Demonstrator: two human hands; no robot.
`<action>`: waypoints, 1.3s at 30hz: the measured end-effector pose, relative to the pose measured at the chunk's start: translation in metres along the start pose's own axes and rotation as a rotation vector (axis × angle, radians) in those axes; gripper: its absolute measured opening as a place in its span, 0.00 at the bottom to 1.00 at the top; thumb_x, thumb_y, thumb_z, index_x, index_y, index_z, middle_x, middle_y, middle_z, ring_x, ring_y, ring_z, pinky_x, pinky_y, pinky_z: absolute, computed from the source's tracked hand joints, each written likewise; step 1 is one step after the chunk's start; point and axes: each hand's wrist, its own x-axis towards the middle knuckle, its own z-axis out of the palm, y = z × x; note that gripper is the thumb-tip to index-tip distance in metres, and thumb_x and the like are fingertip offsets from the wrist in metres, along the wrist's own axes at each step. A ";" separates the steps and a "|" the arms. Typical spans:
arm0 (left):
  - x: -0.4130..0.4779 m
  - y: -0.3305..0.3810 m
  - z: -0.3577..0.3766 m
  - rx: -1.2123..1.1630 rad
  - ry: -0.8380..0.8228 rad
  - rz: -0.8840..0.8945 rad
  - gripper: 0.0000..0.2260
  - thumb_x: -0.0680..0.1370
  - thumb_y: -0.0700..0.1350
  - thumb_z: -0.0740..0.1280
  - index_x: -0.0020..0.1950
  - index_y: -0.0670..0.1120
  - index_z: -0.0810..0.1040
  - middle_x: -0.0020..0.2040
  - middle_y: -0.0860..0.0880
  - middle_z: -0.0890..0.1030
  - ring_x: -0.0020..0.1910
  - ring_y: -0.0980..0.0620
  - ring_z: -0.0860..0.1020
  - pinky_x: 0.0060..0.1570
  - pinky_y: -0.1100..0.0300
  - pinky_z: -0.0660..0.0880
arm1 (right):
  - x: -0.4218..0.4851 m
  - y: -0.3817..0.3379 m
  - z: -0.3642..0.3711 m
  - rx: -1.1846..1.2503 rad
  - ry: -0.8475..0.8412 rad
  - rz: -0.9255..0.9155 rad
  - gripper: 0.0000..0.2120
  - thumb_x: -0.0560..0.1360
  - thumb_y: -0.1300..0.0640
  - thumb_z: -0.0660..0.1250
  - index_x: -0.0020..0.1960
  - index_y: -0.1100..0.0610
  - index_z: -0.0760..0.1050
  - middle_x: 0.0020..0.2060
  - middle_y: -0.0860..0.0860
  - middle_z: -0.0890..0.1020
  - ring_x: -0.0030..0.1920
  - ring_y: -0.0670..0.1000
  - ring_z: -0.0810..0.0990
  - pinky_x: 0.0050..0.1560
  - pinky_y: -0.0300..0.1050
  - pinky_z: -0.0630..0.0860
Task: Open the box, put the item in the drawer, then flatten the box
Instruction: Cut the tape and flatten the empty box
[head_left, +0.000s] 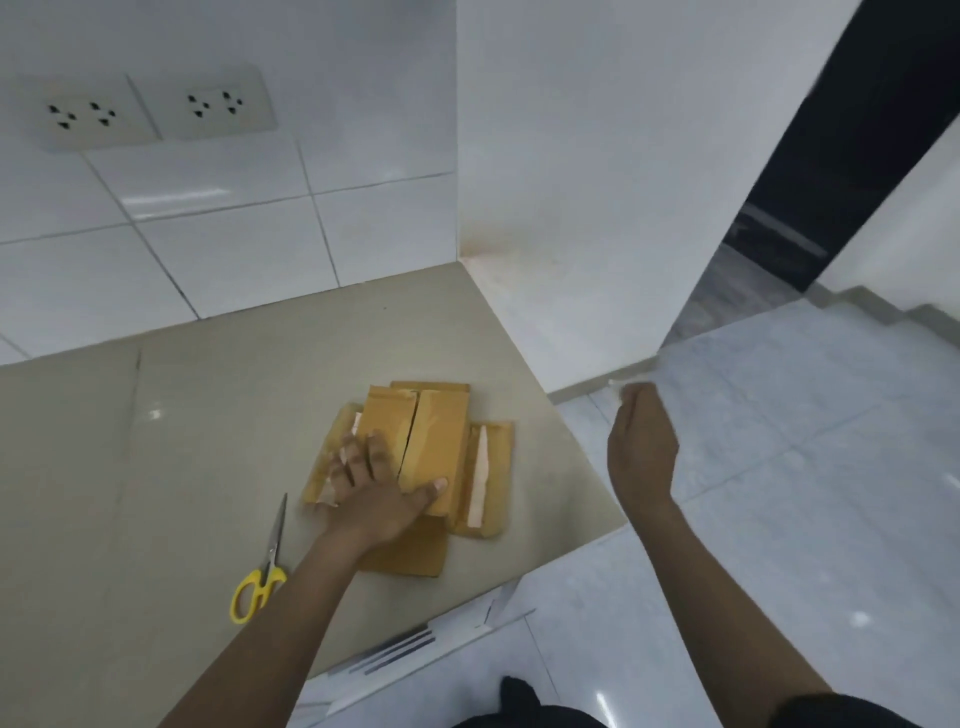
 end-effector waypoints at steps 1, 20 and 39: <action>0.000 0.000 0.000 -0.005 0.003 0.005 0.52 0.69 0.73 0.59 0.75 0.50 0.29 0.76 0.46 0.28 0.75 0.40 0.31 0.71 0.34 0.42 | -0.011 0.008 0.004 -0.085 -0.034 -0.030 0.10 0.80 0.63 0.55 0.53 0.62 0.74 0.41 0.55 0.78 0.42 0.57 0.77 0.41 0.43 0.66; 0.000 -0.006 0.008 -0.065 0.106 0.040 0.47 0.71 0.73 0.54 0.76 0.50 0.34 0.77 0.47 0.33 0.76 0.39 0.38 0.72 0.33 0.48 | -0.156 -0.036 0.034 -0.514 -0.546 -0.245 0.13 0.74 0.49 0.57 0.53 0.53 0.75 0.47 0.52 0.84 0.50 0.56 0.82 0.61 0.65 0.68; -0.019 -0.022 -0.015 -0.117 0.113 -0.046 0.39 0.78 0.63 0.52 0.76 0.37 0.44 0.78 0.37 0.51 0.72 0.37 0.64 0.67 0.46 0.66 | -0.105 -0.141 0.087 -0.045 -0.631 -0.037 0.33 0.77 0.43 0.61 0.73 0.58 0.55 0.69 0.60 0.66 0.63 0.62 0.72 0.56 0.54 0.75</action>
